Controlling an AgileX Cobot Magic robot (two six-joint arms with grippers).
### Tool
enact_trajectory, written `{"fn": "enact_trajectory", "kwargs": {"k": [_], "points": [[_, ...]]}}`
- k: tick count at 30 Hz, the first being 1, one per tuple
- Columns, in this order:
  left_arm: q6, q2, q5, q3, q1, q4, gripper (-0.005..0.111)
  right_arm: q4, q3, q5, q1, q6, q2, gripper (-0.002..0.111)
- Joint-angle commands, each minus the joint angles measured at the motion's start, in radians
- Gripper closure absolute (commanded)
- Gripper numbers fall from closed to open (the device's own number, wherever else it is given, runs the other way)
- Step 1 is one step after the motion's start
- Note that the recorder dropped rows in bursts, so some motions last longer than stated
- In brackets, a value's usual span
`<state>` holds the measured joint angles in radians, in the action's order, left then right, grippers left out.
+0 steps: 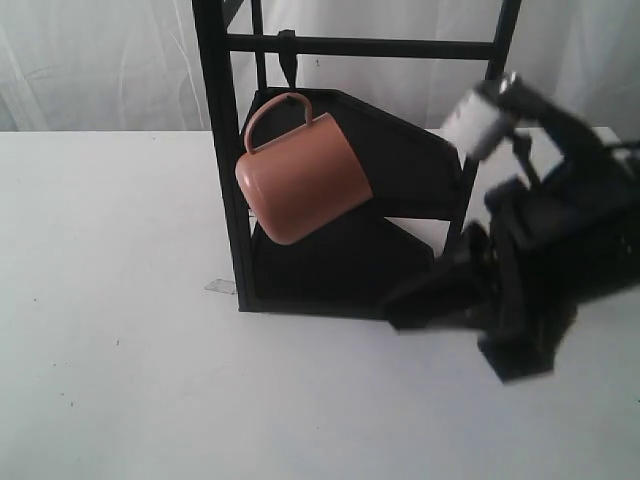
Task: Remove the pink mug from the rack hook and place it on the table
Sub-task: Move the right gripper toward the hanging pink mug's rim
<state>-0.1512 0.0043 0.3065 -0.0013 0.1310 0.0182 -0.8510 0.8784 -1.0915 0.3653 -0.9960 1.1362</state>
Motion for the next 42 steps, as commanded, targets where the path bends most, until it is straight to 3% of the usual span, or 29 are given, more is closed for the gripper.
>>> {"fn": "enact_trajectory", "kwargs": {"k": [1, 8, 11, 13, 16, 18, 20, 26, 31, 42], "points": [[-0.005, -0.004, 0.031, 0.001, -0.004, -0.001, 0.107, 0.013, 0.120, 0.174, 0.006, 0.026, -0.001, 0.108], [-0.005, -0.004, 0.031, 0.001, -0.004, -0.001, 0.107, -0.028, 0.097, 0.218, 0.006, -0.074, 0.012, 0.107], [-0.005, -0.004, 0.031, 0.001, -0.004, -0.001, 0.107, -0.039, 0.095, 0.225, 0.006, -0.101, 0.012, 0.099], [-0.005, -0.004, 0.031, 0.001, -0.004, -0.001, 0.107, -0.056, 0.095, 0.233, 0.006, -0.107, 0.012, 0.089], [-0.005, -0.004, 0.031, 0.001, -0.004, -0.001, 0.107, -0.092, 0.078, 0.305, 0.006, -0.121, 0.016, 0.059], [-0.005, -0.004, 0.031, 0.001, -0.004, -0.001, 0.107, -0.221, 0.037, 0.357, 0.013, -0.128, 0.032, 0.038], [-0.005, -0.004, 0.031, 0.001, -0.004, -0.001, 0.107, -0.248, 0.028, 0.361, 0.033, -0.209, 0.048, 0.031], [-0.005, -0.004, 0.031, 0.001, -0.004, -0.001, 0.107, -0.269, 0.028, 0.563, 0.045, -0.418, 0.111, 0.032], [-0.005, -0.004, 0.031, 0.001, -0.004, -0.001, 0.107, -0.464, 0.028, 0.444, 0.046, -0.589, 0.207, 0.032], [-0.005, -0.004, 0.031, 0.001, -0.004, -0.001, 0.107, -0.490, 0.028, 0.260, 0.046, -0.658, 0.231, 0.032]]}}
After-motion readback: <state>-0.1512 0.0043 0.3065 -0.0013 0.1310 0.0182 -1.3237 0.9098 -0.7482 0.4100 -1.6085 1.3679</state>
